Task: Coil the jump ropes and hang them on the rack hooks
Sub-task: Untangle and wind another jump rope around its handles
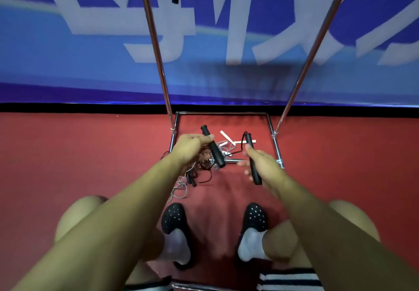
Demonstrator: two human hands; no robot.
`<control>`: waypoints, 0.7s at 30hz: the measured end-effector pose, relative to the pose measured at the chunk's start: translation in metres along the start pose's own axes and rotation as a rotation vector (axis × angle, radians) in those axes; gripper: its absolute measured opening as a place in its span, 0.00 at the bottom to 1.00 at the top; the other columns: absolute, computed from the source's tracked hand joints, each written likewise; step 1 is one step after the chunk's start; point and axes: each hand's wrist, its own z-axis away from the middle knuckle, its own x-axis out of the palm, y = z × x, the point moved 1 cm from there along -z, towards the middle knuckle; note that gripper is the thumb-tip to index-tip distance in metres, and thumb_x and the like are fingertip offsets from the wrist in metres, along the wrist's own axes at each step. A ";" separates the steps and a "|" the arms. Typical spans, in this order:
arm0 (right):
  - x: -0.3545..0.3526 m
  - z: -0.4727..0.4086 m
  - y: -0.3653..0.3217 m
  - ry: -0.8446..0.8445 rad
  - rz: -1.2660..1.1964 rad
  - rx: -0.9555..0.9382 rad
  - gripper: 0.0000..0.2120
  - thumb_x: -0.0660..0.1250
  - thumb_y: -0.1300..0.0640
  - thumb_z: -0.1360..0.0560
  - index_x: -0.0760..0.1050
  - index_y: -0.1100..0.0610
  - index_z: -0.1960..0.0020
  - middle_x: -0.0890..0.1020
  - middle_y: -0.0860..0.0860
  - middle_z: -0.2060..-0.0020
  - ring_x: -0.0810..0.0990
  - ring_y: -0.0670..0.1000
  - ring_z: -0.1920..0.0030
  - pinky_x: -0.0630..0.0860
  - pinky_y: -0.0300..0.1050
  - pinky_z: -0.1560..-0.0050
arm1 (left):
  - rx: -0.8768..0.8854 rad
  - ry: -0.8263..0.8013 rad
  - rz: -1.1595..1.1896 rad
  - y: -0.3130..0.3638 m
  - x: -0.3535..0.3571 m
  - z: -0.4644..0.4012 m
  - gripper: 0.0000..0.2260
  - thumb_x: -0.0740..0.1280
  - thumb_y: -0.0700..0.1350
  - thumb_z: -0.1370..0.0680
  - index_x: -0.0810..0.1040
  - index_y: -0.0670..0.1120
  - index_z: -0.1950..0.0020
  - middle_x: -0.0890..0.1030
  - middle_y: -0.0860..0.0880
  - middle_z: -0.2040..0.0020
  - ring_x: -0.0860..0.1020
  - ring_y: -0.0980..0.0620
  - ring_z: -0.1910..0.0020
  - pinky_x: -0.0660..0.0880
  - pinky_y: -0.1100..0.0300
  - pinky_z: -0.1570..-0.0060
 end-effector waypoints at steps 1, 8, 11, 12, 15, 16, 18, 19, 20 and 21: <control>0.006 0.014 -0.012 -0.031 0.020 -0.020 0.18 0.63 0.39 0.18 0.77 0.54 0.44 0.86 0.51 0.58 0.79 0.48 0.69 0.71 0.41 0.69 | 0.027 -0.017 -0.008 0.011 0.003 0.012 0.09 0.72 0.44 0.21 0.82 0.40 0.45 0.85 0.39 0.48 0.81 0.54 0.63 0.80 0.63 0.64; 0.033 0.086 -0.102 -0.193 0.174 -0.259 0.19 0.63 0.39 0.19 0.79 0.54 0.50 0.86 0.51 0.59 0.82 0.46 0.66 0.73 0.38 0.65 | 0.175 -0.094 -0.012 0.074 0.014 0.068 0.16 0.74 0.48 0.22 0.84 0.38 0.42 0.86 0.45 0.52 0.83 0.52 0.54 0.79 0.60 0.52; 0.035 0.099 -0.137 -0.243 0.267 -0.339 0.16 0.70 0.42 0.22 0.80 0.55 0.50 0.85 0.52 0.60 0.79 0.47 0.67 0.69 0.40 0.68 | 0.261 -0.110 -0.001 0.113 0.016 0.088 0.14 0.74 0.49 0.22 0.85 0.38 0.45 0.86 0.45 0.58 0.83 0.51 0.60 0.78 0.60 0.55; 0.034 0.102 -0.148 -0.243 0.284 -0.370 0.15 0.72 0.44 0.23 0.80 0.56 0.50 0.83 0.52 0.62 0.78 0.48 0.67 0.68 0.41 0.69 | 0.291 -0.117 0.003 0.125 0.017 0.094 0.16 0.74 0.49 0.22 0.84 0.37 0.44 0.85 0.45 0.58 0.83 0.51 0.61 0.78 0.60 0.56; 0.033 0.111 -0.186 -0.244 0.346 -0.439 0.09 0.75 0.53 0.24 0.80 0.58 0.50 0.76 0.53 0.66 0.74 0.48 0.70 0.68 0.42 0.69 | 0.368 -0.091 -0.019 0.158 0.014 0.108 0.18 0.72 0.53 0.21 0.85 0.38 0.44 0.86 0.46 0.54 0.83 0.51 0.61 0.80 0.60 0.59; 0.033 0.116 -0.199 -0.259 0.337 -0.463 0.06 0.73 0.57 0.24 0.78 0.58 0.51 0.75 0.53 0.66 0.73 0.47 0.72 0.67 0.42 0.69 | 0.407 -0.036 0.009 0.166 0.011 0.110 0.17 0.70 0.55 0.20 0.85 0.41 0.48 0.87 0.47 0.56 0.84 0.53 0.62 0.79 0.60 0.60; 0.034 0.125 -0.223 -0.285 0.280 -0.502 0.04 0.70 0.62 0.22 0.77 0.58 0.49 0.75 0.53 0.65 0.74 0.48 0.72 0.68 0.42 0.68 | 0.521 0.195 0.134 0.179 -0.002 0.105 0.19 0.64 0.59 0.18 0.82 0.44 0.55 0.85 0.48 0.59 0.80 0.54 0.65 0.77 0.60 0.61; 0.035 0.129 -0.234 -0.310 0.244 -0.511 0.05 0.69 0.63 0.22 0.77 0.58 0.47 0.75 0.53 0.65 0.75 0.48 0.71 0.70 0.42 0.68 | 0.576 0.313 0.192 0.184 -0.008 0.102 0.19 0.61 0.59 0.16 0.80 0.46 0.56 0.83 0.49 0.58 0.78 0.53 0.63 0.75 0.59 0.58; 0.036 0.135 -0.243 -0.346 0.212 -0.515 0.06 0.69 0.63 0.21 0.76 0.57 0.45 0.76 0.52 0.65 0.76 0.49 0.69 0.72 0.42 0.67 | 0.610 0.370 0.228 0.185 -0.013 0.097 0.19 0.58 0.59 0.15 0.79 0.48 0.54 0.82 0.50 0.55 0.77 0.54 0.59 0.74 0.57 0.53; 0.039 0.140 -0.251 -0.382 0.186 -0.520 0.06 0.68 0.63 0.21 0.76 0.57 0.45 0.76 0.51 0.65 0.77 0.50 0.68 0.74 0.42 0.66 | 0.609 0.347 0.227 0.183 -0.014 0.093 0.19 0.56 0.60 0.15 0.78 0.49 0.50 0.81 0.50 0.50 0.77 0.54 0.54 0.72 0.56 0.46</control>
